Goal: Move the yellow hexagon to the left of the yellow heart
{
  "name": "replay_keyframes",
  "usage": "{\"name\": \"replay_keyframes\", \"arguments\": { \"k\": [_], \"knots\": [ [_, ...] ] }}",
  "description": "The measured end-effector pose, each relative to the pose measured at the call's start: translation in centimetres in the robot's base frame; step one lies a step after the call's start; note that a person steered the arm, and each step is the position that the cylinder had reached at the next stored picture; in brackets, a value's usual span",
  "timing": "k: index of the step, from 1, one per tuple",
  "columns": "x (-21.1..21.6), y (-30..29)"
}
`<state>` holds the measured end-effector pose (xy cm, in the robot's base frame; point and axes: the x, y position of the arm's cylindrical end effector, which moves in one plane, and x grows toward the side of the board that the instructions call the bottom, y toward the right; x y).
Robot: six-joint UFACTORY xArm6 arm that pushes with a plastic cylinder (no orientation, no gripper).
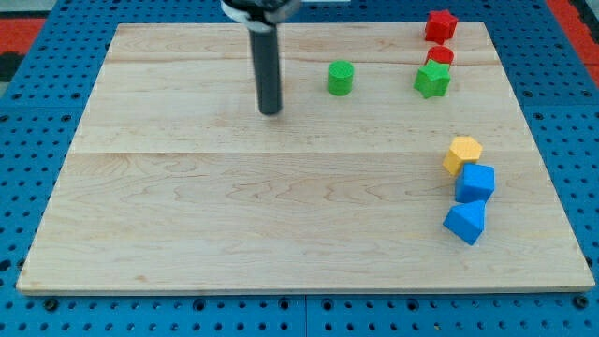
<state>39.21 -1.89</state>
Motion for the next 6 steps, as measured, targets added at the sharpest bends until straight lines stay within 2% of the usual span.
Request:
{"name": "replay_keyframes", "arguments": {
  "k": [1, 2, 3, 4, 5, 6],
  "knots": [
    [1.4, 11.4],
    [0.6, 23.3],
    [5.3, 31.2],
    [7.0, 24.5],
    [6.7, 13.2],
    [3.3, 6.8]
  ]
}}
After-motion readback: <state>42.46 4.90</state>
